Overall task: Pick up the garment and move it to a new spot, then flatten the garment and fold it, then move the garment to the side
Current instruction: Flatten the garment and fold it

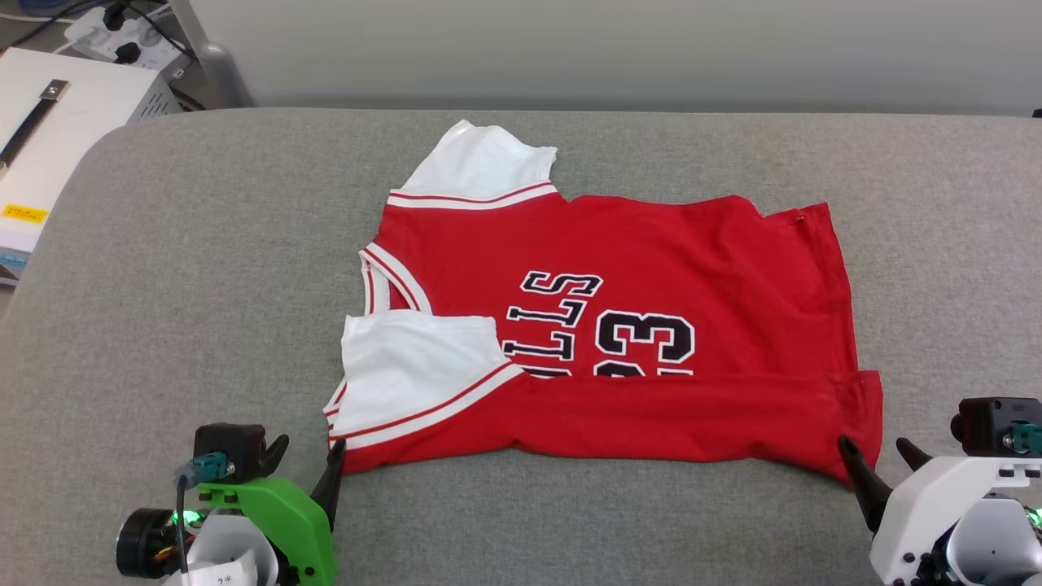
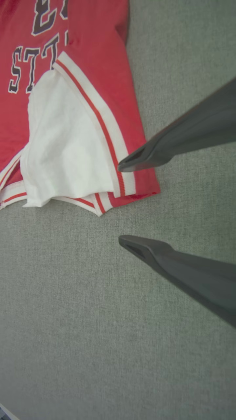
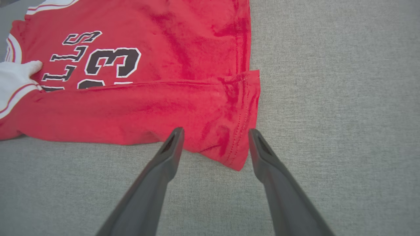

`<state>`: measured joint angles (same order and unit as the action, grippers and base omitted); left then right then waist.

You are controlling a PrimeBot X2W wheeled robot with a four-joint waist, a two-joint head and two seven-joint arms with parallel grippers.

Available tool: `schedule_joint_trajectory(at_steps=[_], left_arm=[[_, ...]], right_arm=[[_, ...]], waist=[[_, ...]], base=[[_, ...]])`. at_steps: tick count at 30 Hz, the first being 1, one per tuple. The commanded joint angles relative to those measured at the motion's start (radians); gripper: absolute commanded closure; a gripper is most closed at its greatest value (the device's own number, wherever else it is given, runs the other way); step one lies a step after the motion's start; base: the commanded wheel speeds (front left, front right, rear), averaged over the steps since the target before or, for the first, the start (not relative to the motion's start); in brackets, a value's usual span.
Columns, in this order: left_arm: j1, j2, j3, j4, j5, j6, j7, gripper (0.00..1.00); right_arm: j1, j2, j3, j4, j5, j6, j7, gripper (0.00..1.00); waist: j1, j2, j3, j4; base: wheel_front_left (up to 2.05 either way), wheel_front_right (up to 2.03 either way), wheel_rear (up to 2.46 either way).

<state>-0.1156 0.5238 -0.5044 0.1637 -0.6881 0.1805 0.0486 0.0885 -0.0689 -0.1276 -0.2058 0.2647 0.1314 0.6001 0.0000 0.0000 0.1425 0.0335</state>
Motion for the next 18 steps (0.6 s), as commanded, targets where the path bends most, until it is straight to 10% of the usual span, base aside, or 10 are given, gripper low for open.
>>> schedule_joint_trajectory(at_steps=[1, 16, 18], left_arm=[[0.010, 0.011, 0.003, -0.012, -0.011, 0.011, 0.013, 0.00], [-0.035, 0.025, -0.055, 0.092, -0.012, 0.010, 0.163, 0.01], [-0.031, 0.020, -0.071, 0.103, -0.021, -0.007, 0.183, 0.74]], right_arm=[[0.012, 0.005, -0.005, -0.014, -0.012, -0.001, 0.005, 0.00], [-0.014, 0.018, -0.007, -0.044, -0.015, -0.001, 0.004, 0.00], [-0.016, 0.018, -0.009, -0.041, -0.018, -0.001, 0.002, 0.00]], waist=[[0.0000, 0.0000, 0.019, -0.015], [0.0000, 0.0000, 0.101, -0.069], [0.0000, 0.0000, 0.099, -0.069]], base=[[0.00, 0.00, 0.00], [0.00, 0.00, 0.00], [0.00, 0.00, 0.00]])
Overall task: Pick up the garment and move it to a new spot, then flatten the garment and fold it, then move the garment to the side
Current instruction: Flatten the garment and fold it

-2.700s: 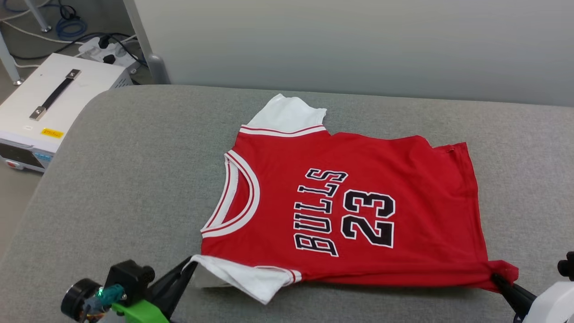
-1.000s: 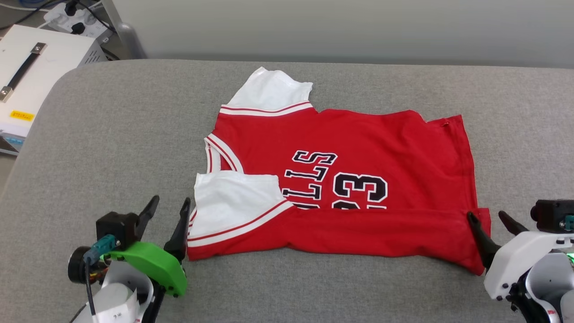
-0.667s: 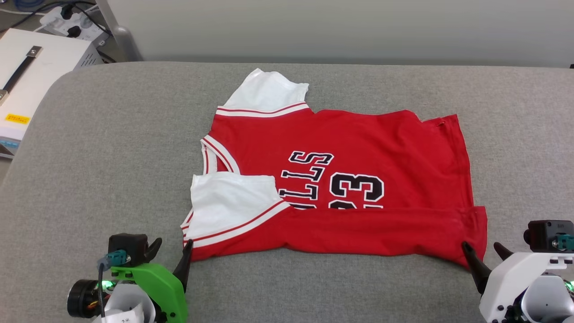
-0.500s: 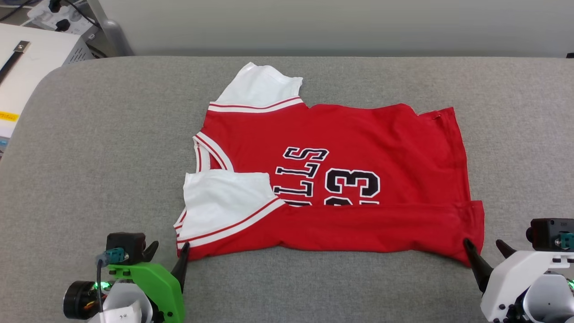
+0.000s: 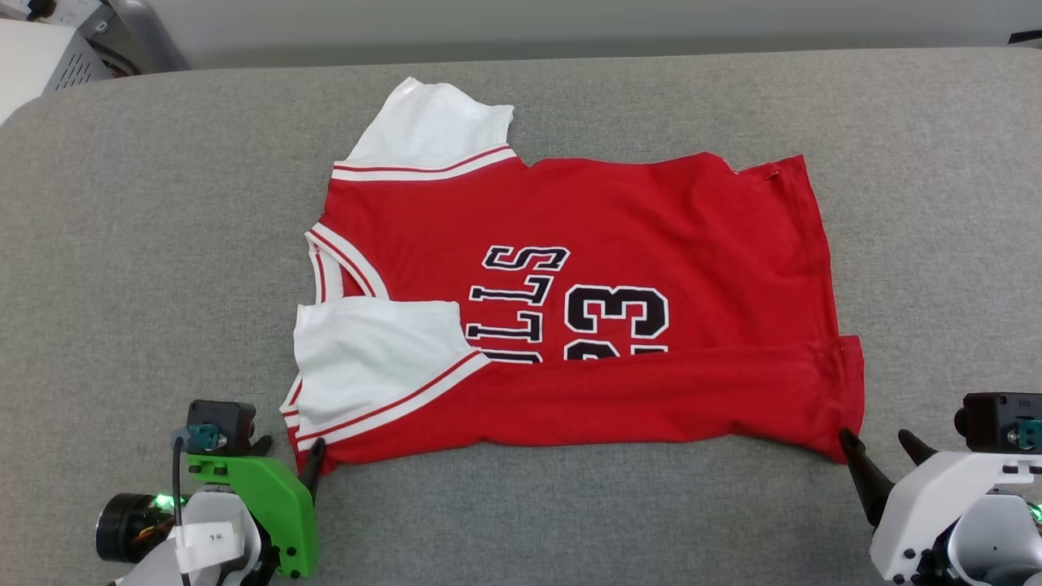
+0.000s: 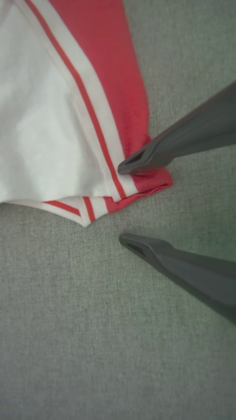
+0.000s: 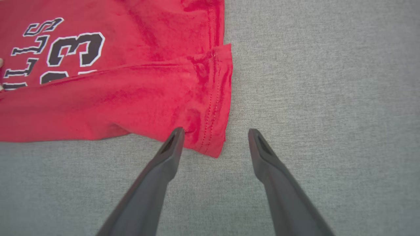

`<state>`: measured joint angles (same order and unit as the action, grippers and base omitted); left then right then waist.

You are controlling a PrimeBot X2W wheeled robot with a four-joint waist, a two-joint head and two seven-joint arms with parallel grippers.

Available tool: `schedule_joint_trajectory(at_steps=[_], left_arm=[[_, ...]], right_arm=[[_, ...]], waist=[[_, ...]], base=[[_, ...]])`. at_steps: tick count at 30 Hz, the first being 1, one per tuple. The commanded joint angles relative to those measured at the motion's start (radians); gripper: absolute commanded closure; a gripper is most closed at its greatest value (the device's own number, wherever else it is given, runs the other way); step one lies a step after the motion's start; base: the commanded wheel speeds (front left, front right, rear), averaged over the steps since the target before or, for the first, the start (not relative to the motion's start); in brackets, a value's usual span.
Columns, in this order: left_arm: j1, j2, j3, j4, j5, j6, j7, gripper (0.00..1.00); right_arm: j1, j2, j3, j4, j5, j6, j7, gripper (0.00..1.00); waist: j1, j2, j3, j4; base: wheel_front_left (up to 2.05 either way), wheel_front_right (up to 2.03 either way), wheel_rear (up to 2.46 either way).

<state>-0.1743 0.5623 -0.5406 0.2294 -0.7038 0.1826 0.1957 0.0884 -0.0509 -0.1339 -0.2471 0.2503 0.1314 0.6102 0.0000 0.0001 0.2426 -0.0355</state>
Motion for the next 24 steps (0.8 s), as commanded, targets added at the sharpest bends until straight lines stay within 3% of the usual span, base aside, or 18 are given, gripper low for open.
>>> schedule_joint_trajectory(at_steps=[1, 12, 24], left_arm=[[0.030, -0.022, -0.037, 0.041, -0.010, -0.015, 0.038, 1.00], [0.020, -0.020, 0.010, -0.058, -0.013, -0.009, -0.065, 1.00], [0.026, 0.033, 0.028, -0.264, 0.007, 0.034, -0.049, 1.00]], right_arm=[[-0.015, 0.000, -0.003, 0.002, -0.006, -0.001, -0.008, 0.00], [-0.039, 0.001, -0.037, 0.057, -0.087, -0.001, 0.040, 0.00], [-0.114, 0.001, -0.064, 0.223, -0.108, -0.001, 0.074, 0.00]], waist=[[0.0000, -0.0001, -0.004, 0.002], [0.0000, -0.0001, -0.050, 0.057], [0.0000, -0.0001, -0.019, 0.114]], base=[[0.00, 0.00, 0.00], [0.00, 0.00, 0.00], [0.00, 0.00, 0.00]])
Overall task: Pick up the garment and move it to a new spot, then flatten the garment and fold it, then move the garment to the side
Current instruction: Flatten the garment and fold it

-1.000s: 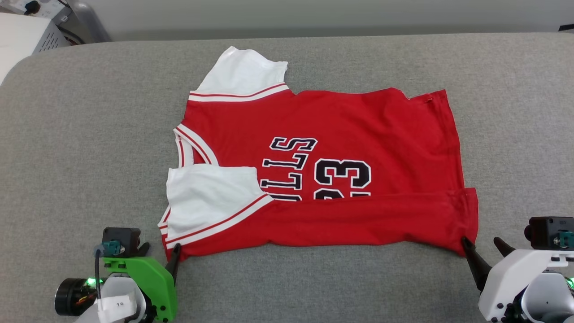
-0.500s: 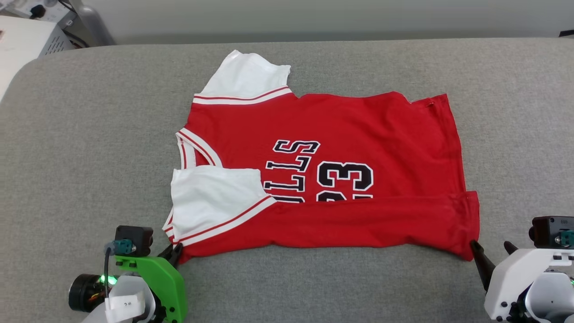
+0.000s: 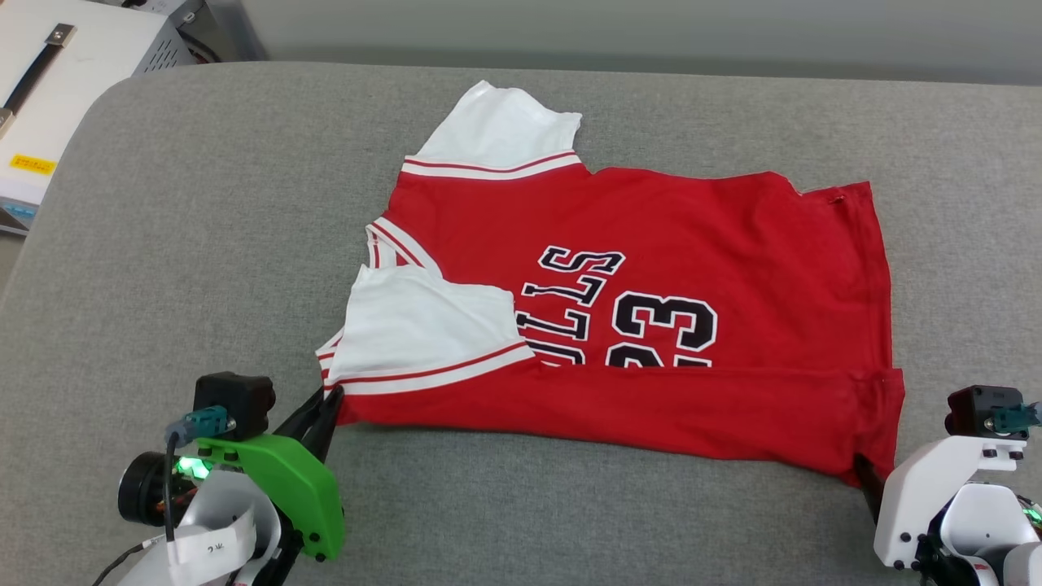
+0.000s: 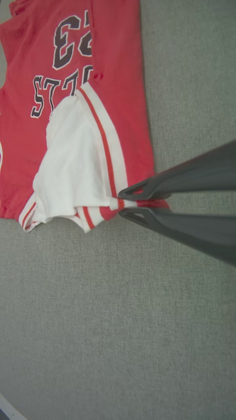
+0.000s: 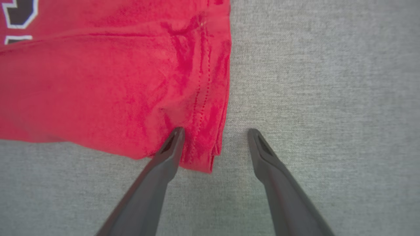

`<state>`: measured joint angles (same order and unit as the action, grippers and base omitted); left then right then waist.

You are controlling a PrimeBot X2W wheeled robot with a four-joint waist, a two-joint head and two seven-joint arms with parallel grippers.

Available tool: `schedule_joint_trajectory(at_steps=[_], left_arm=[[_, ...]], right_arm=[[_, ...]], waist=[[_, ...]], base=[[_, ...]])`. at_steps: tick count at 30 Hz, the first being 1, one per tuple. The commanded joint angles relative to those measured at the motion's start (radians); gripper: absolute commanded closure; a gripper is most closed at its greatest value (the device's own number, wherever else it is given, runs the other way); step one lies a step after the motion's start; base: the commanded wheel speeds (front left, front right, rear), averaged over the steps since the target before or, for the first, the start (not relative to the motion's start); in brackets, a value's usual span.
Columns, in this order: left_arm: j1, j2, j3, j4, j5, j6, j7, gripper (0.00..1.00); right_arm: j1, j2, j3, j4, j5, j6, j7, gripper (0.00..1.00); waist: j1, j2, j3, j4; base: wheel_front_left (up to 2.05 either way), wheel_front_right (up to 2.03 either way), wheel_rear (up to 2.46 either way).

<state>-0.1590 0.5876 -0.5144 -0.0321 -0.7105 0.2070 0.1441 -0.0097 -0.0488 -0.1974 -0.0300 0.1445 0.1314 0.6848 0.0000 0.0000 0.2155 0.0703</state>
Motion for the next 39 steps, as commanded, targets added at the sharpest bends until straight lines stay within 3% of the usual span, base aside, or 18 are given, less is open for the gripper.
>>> schedule_joint_trajectory(at_steps=[1, 3, 4, 5, 6, 17, 30, 39], left_arm=[[0.012, 0.009, 0.001, -0.008, 0.014, 0.011, 0.006, 1.00], [0.020, 0.018, -0.004, -0.013, 0.012, 0.013, 0.016, 1.00], [0.021, 0.020, -0.005, -0.011, 0.012, 0.011, 0.017, 1.00], [0.021, 0.021, -0.005, -0.009, 0.012, 0.011, 0.018, 1.00], [0.021, 0.022, -0.006, -0.007, 0.011, 0.011, 0.020, 1.00], [0.046, 0.025, -0.029, 0.040, -0.002, -0.003, 0.036, 1.00], [0.131, 0.035, -0.080, 0.055, -0.032, -0.012, 0.092, 1.00], [0.163, 0.006, -0.119, 0.084, -0.042, -0.023, 0.097, 1.00]], right_arm=[[-0.020, -0.001, 0.001, 0.018, 0.001, -0.001, -0.002, 0.00], [-0.032, -0.001, 0.020, 0.071, 0.034, -0.001, 0.007, 0.05], [-0.033, -0.001, 0.025, 0.083, 0.041, -0.001, 0.010, 0.43], [-0.035, -0.001, 0.028, 0.092, 0.042, -0.001, 0.011, 0.66], [-0.036, -0.001, 0.031, 0.101, 0.037, -0.001, 0.011, 1.00], [-0.037, -0.025, -0.003, 0.083, 0.025, -0.001, 0.008, 1.00], [0.095, -0.112, -0.068, -0.086, 0.081, -0.001, 0.197, 1.00], [0.183, -0.083, -0.104, -0.109, 0.102, -0.001, 0.233, 1.00]], waist=[[0.0000, 0.0000, 0.011, 0.010], [0.0000, 0.0000, 0.021, 0.015], [0.0000, 0.0000, 0.022, 0.016], [0.0000, 0.0000, 0.023, 0.017], [0.0000, 0.0000, 0.024, 0.018], [0.0000, 0.0000, -0.038, 0.009], [0.0000, 0.0000, -0.143, -0.004], [0.0000, 0.0000, -0.155, -0.005]], base=[[0.00, 0.00, 0.00], [0.00, 0.00, 0.00], [0.00, 0.00, 0.00], [0.00, 0.00, 0.00], [0.00, 0.00, 0.00], [0.00, 0.00, 0.00], [0.00, 0.00, 0.00], [0.00, 0.00, 0.00]])
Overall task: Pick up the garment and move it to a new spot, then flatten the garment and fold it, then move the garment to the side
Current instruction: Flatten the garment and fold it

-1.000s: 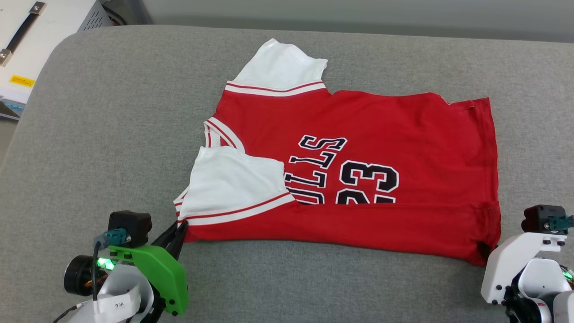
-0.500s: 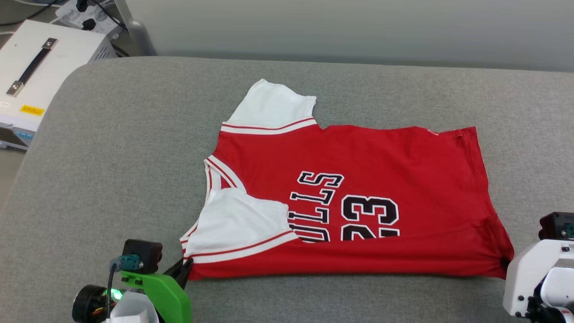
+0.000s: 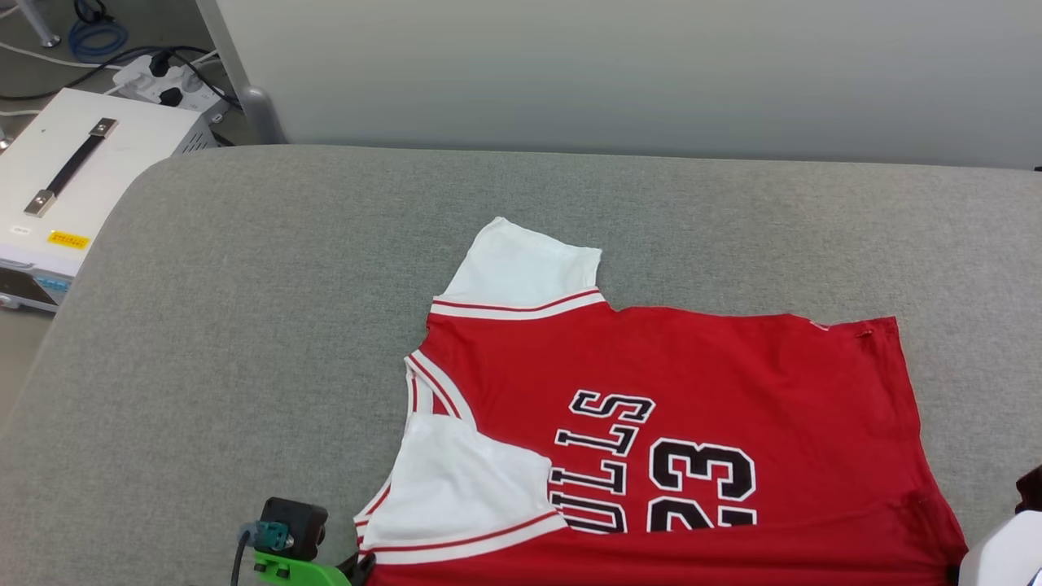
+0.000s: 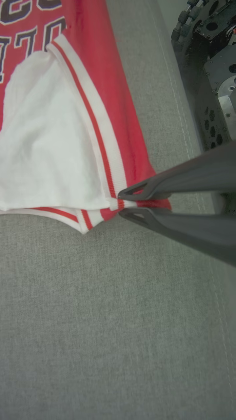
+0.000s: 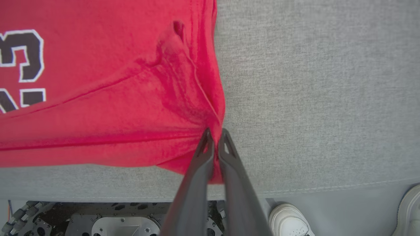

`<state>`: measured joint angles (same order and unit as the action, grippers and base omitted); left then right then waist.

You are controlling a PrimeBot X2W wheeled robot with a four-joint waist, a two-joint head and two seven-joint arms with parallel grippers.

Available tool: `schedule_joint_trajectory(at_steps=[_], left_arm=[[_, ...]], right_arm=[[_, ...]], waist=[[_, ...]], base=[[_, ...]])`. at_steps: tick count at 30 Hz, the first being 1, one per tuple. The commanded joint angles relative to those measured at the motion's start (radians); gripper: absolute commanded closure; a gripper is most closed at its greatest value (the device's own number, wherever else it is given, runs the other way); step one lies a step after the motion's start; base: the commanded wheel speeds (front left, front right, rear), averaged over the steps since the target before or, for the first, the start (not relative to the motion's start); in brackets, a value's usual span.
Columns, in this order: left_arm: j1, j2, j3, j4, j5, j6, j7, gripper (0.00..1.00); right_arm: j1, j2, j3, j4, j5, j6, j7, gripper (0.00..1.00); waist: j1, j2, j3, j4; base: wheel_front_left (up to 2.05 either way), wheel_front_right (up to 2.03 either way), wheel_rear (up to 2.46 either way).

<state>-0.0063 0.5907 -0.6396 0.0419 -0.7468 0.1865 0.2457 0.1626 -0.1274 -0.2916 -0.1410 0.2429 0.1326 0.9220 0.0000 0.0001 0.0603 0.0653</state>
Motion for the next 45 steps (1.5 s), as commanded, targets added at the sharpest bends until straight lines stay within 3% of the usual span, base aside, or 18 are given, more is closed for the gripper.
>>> schedule_joint_trajectory(at_steps=[1, 2, 3, 4, 5, 6, 15, 25, 28, 35, 45], left_arm=[[0.009, -0.001, 0.003, 0.017, -0.004, -0.004, -0.009, 1.00], [0.006, -0.007, 0.002, 0.027, -0.002, -0.007, -0.017, 1.00], [0.003, -0.012, 0.002, 0.035, -0.003, -0.008, -0.024, 0.91], [0.001, -0.017, 0.001, 0.045, -0.001, -0.010, -0.030, 0.49], [0.000, -0.019, -0.001, 0.052, 0.001, -0.011, -0.034, 0.00], [-0.003, -0.022, -0.002, 0.061, 0.004, -0.012, -0.040, 0.00], [-0.070, -0.047, 0.052, 0.059, 0.048, -0.023, -0.222, 0.00], [-0.101, -0.092, 0.118, 0.020, 0.099, -0.031, -0.473, 0.00], [-0.085, -0.121, 0.163, -0.003, 0.090, -0.047, -0.500, 0.00], [-0.030, -0.174, 0.269, -0.030, 0.184, -0.084, -0.507, 0.00], [-0.058, -0.224, 0.347, -0.013, 0.265, -0.172, -0.507, 0.00]], right_arm=[[0.013, 0.000, -0.009, 0.009, 0.003, -0.002, -0.012, 1.00], [0.014, 0.005, -0.010, 0.020, 0.003, -0.002, -0.023, 1.00], [0.012, 0.010, -0.017, 0.030, 0.003, -0.002, -0.034, 1.00], [0.008, 0.016, -0.024, 0.041, 0.000, -0.002, -0.052, 0.97], [0.005, 0.017, -0.021, 0.049, -0.006, -0.002, -0.068, 0.38], [0.004, 0.016, -0.017, 0.059, -0.012, -0.002, -0.083, 0.00], [-0.057, -0.023, 0.014, 0.054, -0.019, -0.002, -0.265, 0.00], [-0.077, -0.046, 0.104, -0.035, -0.014, -0.002, -0.604, 0.00], [-0.071, -0.045, 0.132, -0.051, -0.037, -0.002, -0.699, 0.00], [-0.058, 0.011, 0.162, -0.053, -0.062, -0.002, -0.871, 0.00], [-0.085, 0.038, 0.193, -0.053, -0.089, -0.002, -0.919, 0.00]], waist=[[0.0000, -0.0001, 0.000, -0.001], [0.0000, -0.0001, 0.000, -0.002], [0.0000, -0.0001, -0.001, -0.003], [0.0000, -0.0001, -0.003, -0.004], [0.0000, -0.0001, -0.004, -0.005], [0.0000, -0.0001, -0.005, -0.005], [0.0000, -0.0001, -0.024, -0.009], [0.0000, -0.0001, -0.047, -0.009], [0.0000, -0.0001, -0.045, -0.014], [0.0000, -0.0001, -0.036, -0.021], [0.0000, -0.0001, 0.033, -0.063]], base=[[0.00, 0.00, 0.00], [0.00, 0.00, 0.00], [0.00, 0.00, 0.00], [0.00, 0.00, 0.00], [0.00, 0.00, 0.00], [0.00, 0.00, 0.00], [0.00, 0.00, 0.00], [0.00, 0.00, 0.00], [0.00, 0.00, 0.00], [0.00, 0.00, 0.00], [0.00, 0.00, 0.00]])
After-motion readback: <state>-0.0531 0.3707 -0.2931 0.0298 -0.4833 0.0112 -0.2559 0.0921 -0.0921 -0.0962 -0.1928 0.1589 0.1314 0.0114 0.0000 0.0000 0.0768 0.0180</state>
